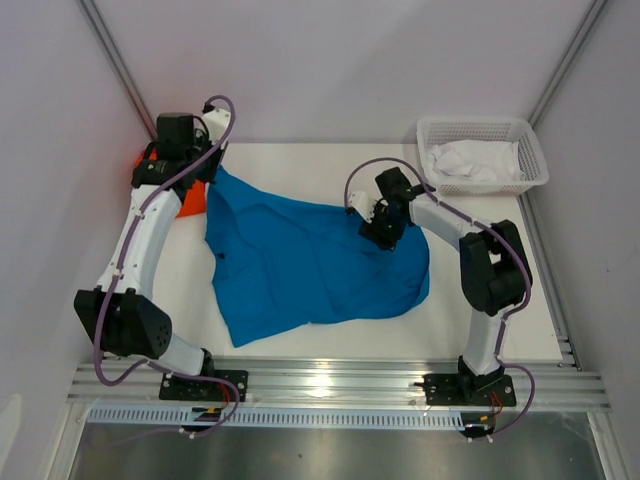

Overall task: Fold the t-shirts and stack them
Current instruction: Flatten the tshirt out

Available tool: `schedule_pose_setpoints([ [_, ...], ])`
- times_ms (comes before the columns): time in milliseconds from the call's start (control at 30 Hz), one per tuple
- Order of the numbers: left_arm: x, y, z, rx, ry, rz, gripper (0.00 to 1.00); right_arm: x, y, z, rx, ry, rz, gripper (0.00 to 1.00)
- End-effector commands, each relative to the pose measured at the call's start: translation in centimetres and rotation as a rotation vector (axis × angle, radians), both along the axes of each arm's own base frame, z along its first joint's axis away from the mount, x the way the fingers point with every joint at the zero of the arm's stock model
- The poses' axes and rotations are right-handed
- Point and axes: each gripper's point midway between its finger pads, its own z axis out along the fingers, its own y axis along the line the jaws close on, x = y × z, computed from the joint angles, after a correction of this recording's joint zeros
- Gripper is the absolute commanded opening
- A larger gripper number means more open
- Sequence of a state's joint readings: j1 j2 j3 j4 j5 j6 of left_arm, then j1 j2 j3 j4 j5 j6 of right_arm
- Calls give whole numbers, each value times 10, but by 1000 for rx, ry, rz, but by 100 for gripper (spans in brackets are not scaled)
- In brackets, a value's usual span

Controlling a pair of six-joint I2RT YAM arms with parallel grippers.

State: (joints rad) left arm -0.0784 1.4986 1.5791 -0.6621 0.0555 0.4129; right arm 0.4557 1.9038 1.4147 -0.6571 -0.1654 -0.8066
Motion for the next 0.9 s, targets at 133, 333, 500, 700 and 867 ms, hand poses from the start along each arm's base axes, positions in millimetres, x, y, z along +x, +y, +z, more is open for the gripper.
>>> schedule_pose_setpoints([
  [133, 1, -1, 19, 13, -73, -13, 0, -14, -18, -13, -24, 113, -15, 58],
  [333, 0, -1, 14, 14, -66, -15, 0, -43, -10, -5, -6, 159, 11, 59],
  [500, 0, -3, 5, 8, -51, -18, 0, -61, -4, -18, -48, 140, 26, 57],
  [700, -1, -2, 5, 13, -53, -18, 0, -67, 1, -32, -85, 135, 35, 50],
  [867, -1, -1, 3, 17, -48, -19, 0, -63, 2, -30, -85, 121, 32, 45],
])
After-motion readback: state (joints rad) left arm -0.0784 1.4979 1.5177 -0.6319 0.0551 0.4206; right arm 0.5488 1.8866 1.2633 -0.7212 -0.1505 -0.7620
